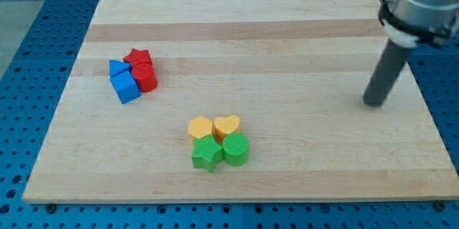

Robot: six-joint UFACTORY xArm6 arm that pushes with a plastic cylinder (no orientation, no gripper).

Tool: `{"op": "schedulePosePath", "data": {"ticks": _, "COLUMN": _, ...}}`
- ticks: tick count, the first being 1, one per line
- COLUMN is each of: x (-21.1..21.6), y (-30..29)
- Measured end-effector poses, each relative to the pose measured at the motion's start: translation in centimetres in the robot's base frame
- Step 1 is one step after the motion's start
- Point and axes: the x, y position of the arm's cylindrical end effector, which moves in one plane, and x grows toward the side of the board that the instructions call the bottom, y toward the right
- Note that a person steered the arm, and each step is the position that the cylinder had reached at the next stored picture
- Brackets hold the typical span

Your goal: Move your arm to bottom center

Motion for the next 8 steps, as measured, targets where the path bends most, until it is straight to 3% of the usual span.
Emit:
{"op": "schedulePosePath", "data": {"ticks": 1, "x": 6.1, "y": -0.9}}
{"op": "schedulePosePath", "data": {"ticks": 3, "x": 12.4, "y": -6.3}}
{"op": "schedulePosePath", "data": {"ticks": 5, "x": 12.0, "y": -10.4}}
{"op": "schedulePosePath", "data": {"ticks": 8, "x": 9.5, "y": -11.3}}
